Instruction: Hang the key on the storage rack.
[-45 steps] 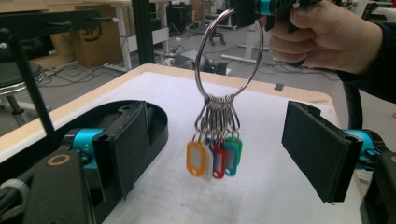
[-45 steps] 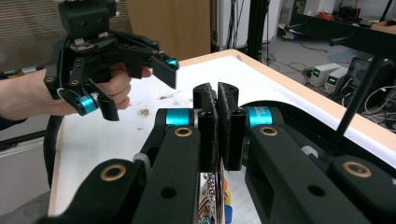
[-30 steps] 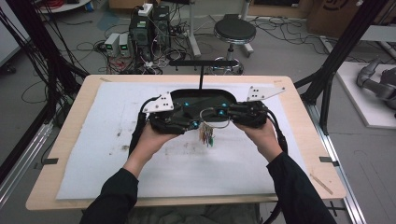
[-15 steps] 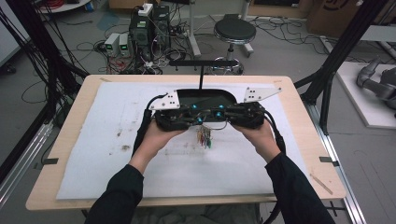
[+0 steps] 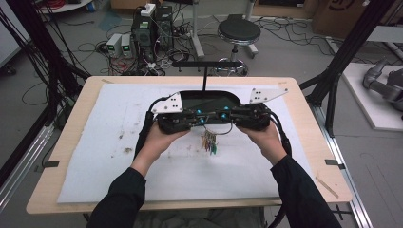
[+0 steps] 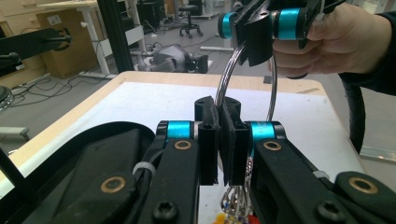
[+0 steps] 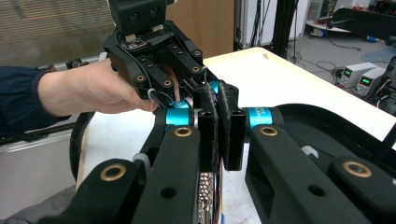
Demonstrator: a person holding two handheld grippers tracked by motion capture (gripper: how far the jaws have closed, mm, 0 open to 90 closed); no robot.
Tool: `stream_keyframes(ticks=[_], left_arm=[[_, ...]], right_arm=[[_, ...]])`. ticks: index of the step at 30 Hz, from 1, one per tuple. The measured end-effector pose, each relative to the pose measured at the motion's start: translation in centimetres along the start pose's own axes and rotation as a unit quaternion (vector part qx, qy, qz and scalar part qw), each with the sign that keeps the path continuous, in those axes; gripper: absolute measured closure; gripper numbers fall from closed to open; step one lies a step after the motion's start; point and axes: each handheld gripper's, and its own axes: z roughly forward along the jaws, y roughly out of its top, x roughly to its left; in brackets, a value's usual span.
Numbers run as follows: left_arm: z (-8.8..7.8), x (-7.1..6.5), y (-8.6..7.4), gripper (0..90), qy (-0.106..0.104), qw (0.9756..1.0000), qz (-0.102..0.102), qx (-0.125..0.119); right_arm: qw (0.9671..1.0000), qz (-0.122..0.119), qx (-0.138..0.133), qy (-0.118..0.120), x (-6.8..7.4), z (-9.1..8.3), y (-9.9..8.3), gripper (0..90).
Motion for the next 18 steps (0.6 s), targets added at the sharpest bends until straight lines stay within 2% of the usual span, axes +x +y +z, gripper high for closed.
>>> stream_keyframes(ticks=[5,8,10,12,13,16,18], left_arm=[[-0.1,-0.1,0.1,86.4,0.002,0.9999,0.008,-0.009],[-0.2,-0.2,0.2,86.5,0.004,0.9998,0.016,-0.013],[-0.2,-0.2,0.3,86.6,0.005,0.9997,0.021,-0.015],[-0.4,-0.2,0.3,86.7,0.011,0.9994,0.026,-0.019],[-0.4,-0.2,0.3,86.7,0.011,0.9994,0.026,-0.019],[-0.9,0.0,0.4,86.7,0.023,0.999,0.027,-0.026],[-1.1,0.2,0.5,86.7,0.029,0.9988,0.026,-0.029]], right_arm=[[1.0,0.001,-0.007,0.003,-0.1,-0.1,0.0,86.7],[1.0,-0.001,-0.006,-0.005,-0.1,-0.2,0.0,82.7],[0.9999,0.002,-0.007,-0.012,-0.3,-0.4,0.0,78.6],[0.9997,0.007,-0.013,-0.021,-0.5,-0.8,0.0,70.6],[0.9997,0.007,-0.013,-0.021,-0.5,-0.8,0.0,70.6],[0.9983,0.014,-0.028,-0.048,-0.7,-1.8,-0.4,61.7],[0.9977,0.018,-0.032,-0.057,-0.8,-2.3,-0.7,57.8]])
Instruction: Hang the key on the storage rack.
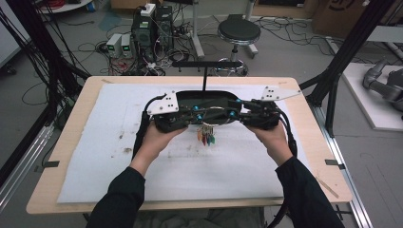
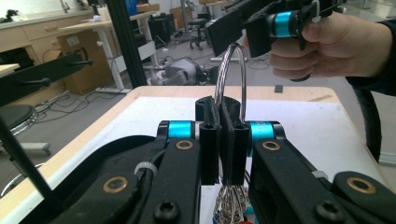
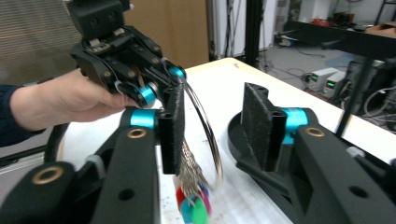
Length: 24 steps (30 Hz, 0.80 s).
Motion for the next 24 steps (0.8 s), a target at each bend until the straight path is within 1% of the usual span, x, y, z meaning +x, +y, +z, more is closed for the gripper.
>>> stream_keyframes(ticks=[1,2,4,5,6,10,11,12,13,14,15,16,17,19,21,22,23,24], left_arm=[[0.0,0.0,0.0,86.7,0.0,1.0,0.0,0.0],[-0.3,0.1,0.0,86.7,0.006,1.0,-0.002,-0.005],[-0.5,0.3,0.2,86.7,0.011,0.9999,-0.002,-0.007],[-0.5,0.3,0.2,86.7,0.011,0.9999,-0.002,-0.007],[-0.8,0.5,0.3,86.7,0.018,0.9998,-0.002,-0.008],[-1.4,1.0,0.7,86.7,0.034,0.9993,-0.003,-0.014],[-1.4,1.0,0.7,86.7,0.034,0.9993,-0.003,-0.014],[-1.8,1.4,0.8,86.7,0.041,0.999,-0.004,-0.016],[-1.8,1.4,0.8,86.7,0.041,0.999,-0.004,-0.016],[-2.1,1.8,0.9,86.7,0.05,0.9986,-0.007,-0.016],[-2.3,2.0,1.0,86.7,0.056,0.9983,-0.006,-0.017],[-2.3,2.0,1.0,86.7,0.056,0.9983,-0.006,-0.017],[-2.8,2.4,1.1,86.7,0.065,0.9977,-0.007,-0.018],[-3.2,2.8,1.2,86.7,0.076,0.9969,-0.007,-0.021],[-3.4,3.0,1.3,86.7,0.079,0.9966,-0.009,-0.022],[-3.7,3.5,1.3,86.7,0.092,0.9954,-0.008,-0.024],[-3.7,3.5,1.3,86.7,0.092,0.9954,-0.008,-0.024],[-4.0,3.9,1.3,86.7,0.1,0.9946,-0.012,-0.024]], right_arm=[[1.0,0.0,0.0,0.0,0.0,0.0,0.0,57.8],[0.9999,-0.003,-0.004,-0.015,-0.2,-0.5,-0.3,54.2],[0.9998,-0.003,-0.005,-0.02,-0.3,-1.1,-0.7,51.6],[0.9996,-0.003,-0.005,-0.027,-0.3,-1.4,-1.1,49.7],[0.9995,-0.003,-0.005,-0.031,-0.4,-1.6,-1.3,49.0],[0.999,0.003,0.002,-0.046,-0.8,-2.6,-2.8,45.6],[0.999,0.003,0.002,-0.046,-0.8,-2.6,-2.8,45.6],[0.9983,0.003,0.002,-0.058,-0.9,-3.1,-3.5,44.5],[0.9983,0.003,0.002,-0.058,-0.9,-3.1,-3.5,44.5],[0.9977,0.004,0.0,-0.068,-1.1,-3.5,-4.2,44.3],[0.9973,0.005,0.002,-0.073,-1.2,-3.7,-4.5,43.8],[0.9972,0.007,0.004,-0.074,-1.3,-3.9,-4.7,43.6],[0.9971,0.009,0.004,-0.076,-1.4,-4.0,-4.9,43.6],[0.9966,0.006,0.004,-0.082,-1.5,-4.3,-5.3,43.2],[0.9963,0.006,0.005,-0.085,-1.6,-4.4,-5.6,42.3],[0.9954,0.009,0.007,-0.095,-1.8,-4.7,-5.9,41.4],[0.9954,0.009,0.007,-0.095,-1.8,-4.7,-5.9,41.4],[0.9944,0.014,0.007,-0.104,-2.1,-5.0,-6.3,39.2]])
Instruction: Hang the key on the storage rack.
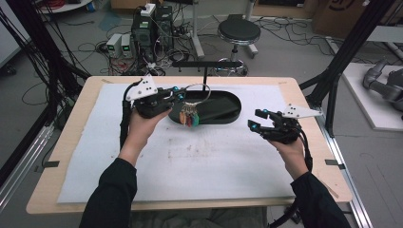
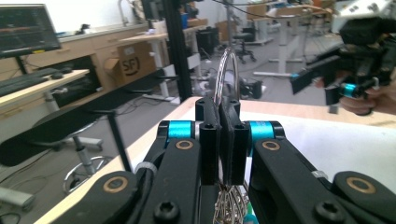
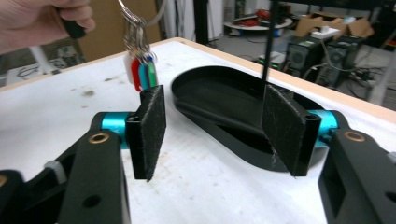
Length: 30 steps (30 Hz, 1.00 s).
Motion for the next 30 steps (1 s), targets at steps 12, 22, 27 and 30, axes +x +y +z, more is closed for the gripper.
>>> stream_keyframes(ticks=[12,22,27,30], left_arm=[[-0.2,2.6,-0.6,86.7,0.052,0.9986,-0.008,0.001],[0.3,3.9,-1.0,86.7,0.086,0.9962,-0.016,0.001],[0.7,4.7,-1.8,86.9,0.103,0.9944,-0.025,0.007],[0.8,5.0,-2.2,86.8,0.113,0.9931,-0.031,0.012]], right_arm=[[0.9986,0.022,0.005,-0.049,-1.4,-0.9,-1.6,32.7],[0.9979,0.022,0.011,-0.059,-1.5,-0.7,-2.1,32.6],[0.9978,0.024,0.011,-0.061,-1.4,-0.5,-2.2,33.4],[0.9979,0.02,0.013,-0.06,-1.3,-0.3,-2.2,33.6]])
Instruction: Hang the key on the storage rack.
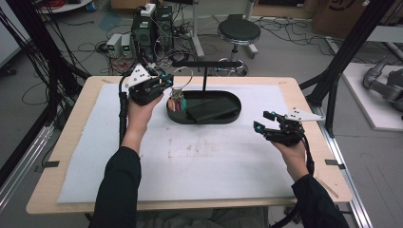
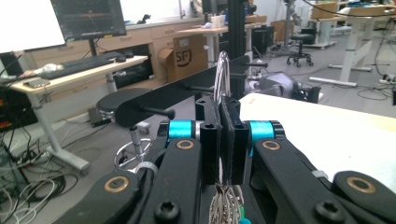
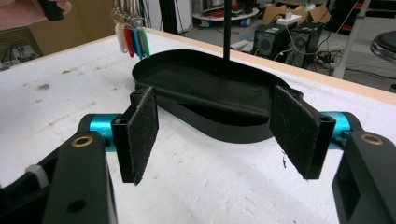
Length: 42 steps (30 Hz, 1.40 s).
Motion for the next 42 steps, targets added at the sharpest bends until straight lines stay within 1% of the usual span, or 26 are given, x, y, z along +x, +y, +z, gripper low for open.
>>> stream_keyframes(ticks=[3,5,6,7,11,13,16,17,18,21,23,27,31,35,37,39,41,42], left_arm=[[0.2,0.4,-0.3,86.9,0.01,0.9999,-0.006,0.003],[0.3,0.6,-0.6,86.8,0.015,0.9998,-0.016,0.003],[0.4,0.7,-0.7,86.8,0.019,0.9996,-0.018,0.004],[0.4,0.7,-0.7,86.9,0.019,0.9996,-0.018,0.004],[0.8,1.0,-1.2,86.8,0.028,0.9991,-0.031,0.009],[0.9,1.1,-1.3,86.8,0.028,0.9989,-0.035,0.01],[1.1,1.3,-1.6,86.8,0.033,0.9983,-0.048,0.007],[1.1,1.3,-1.6,86.9,0.033,0.9983,-0.048,0.007],[1.1,1.5,-1.7,86.8,0.035,0.9979,-0.054,0.003],[1.2,1.6,-1.9,86.8,0.036,0.9978,-0.056,0.004],[1.3,1.8,-2.1,86.8,0.038,0.9974,-0.06,0.009],[1.4,1.9,-2.3,86.8,0.039,0.9971,-0.064,0.009],[1.5,1.9,-2.4,86.8,0.037,0.9971,-0.066,0.013],[1.8,2.0,-2.7,86.7,0.044,0.9963,-0.07,0.025],[1.8,2.0,-2.7,86.8,0.045,0.9961,-0.072,0.024],[1.9,2.1,-2.8,86.7,0.049,0.9954,-0.079,0.023],[1.9,2.1,-2.8,86.5,0.053,0.9953,-0.078,0.025],[1.9,2.1,-2.9,86.4,0.056,0.9946,-0.083,0.026]], right_arm=[[1.0,0.0,0.006,0.001,0.1,0.2,-0.1,33.9],[1.0,-0.001,0.007,0.002,0.0,0.3,-0.1,34.1],[1.0,-0.001,0.007,0.002,0.1,0.3,-0.1,34.2],[1.0,-0.001,0.007,0.002,0.1,0.3,-0.1,34.3],[1.0,0.0,0.009,0.004,0.1,0.3,-0.2,34.4],[0.9999,-0.001,0.009,0.004,0.1,0.3,-0.2,34.6],[0.9999,-0.001,0.01,0.004,0.1,0.4,-0.2,34.6],[0.9999,-0.001,0.01,0.004,0.1,0.4,-0.2,34.6],[0.9999,-0.001,0.01,0.003,0.1,0.4,-0.2,34.7],[0.9999,-0.001,0.012,0.005,0.1,0.4,-0.2,34.7],[0.9999,-0.004,0.014,0.005,0.2,0.5,-0.2,34.8],[0.9999,-0.008,0.013,0.004,0.2,0.6,-0.2,34.9],[0.9999,-0.006,0.013,0.004,0.2,0.5,-0.2,34.8],[0.9999,-0.005,0.012,0.004,0.1,0.5,-0.2,34.9],[0.9999,-0.005,0.012,0.004,0.1,0.5,-0.2,34.9],[0.9999,-0.007,0.011,0.005,0.2,0.5,-0.2,34.9],[0.9999,-0.006,0.013,0.005,0.2,0.5,-0.2,34.9],[0.9999,-0.006,0.013,0.004,0.1,0.5,-0.2,34.9]])
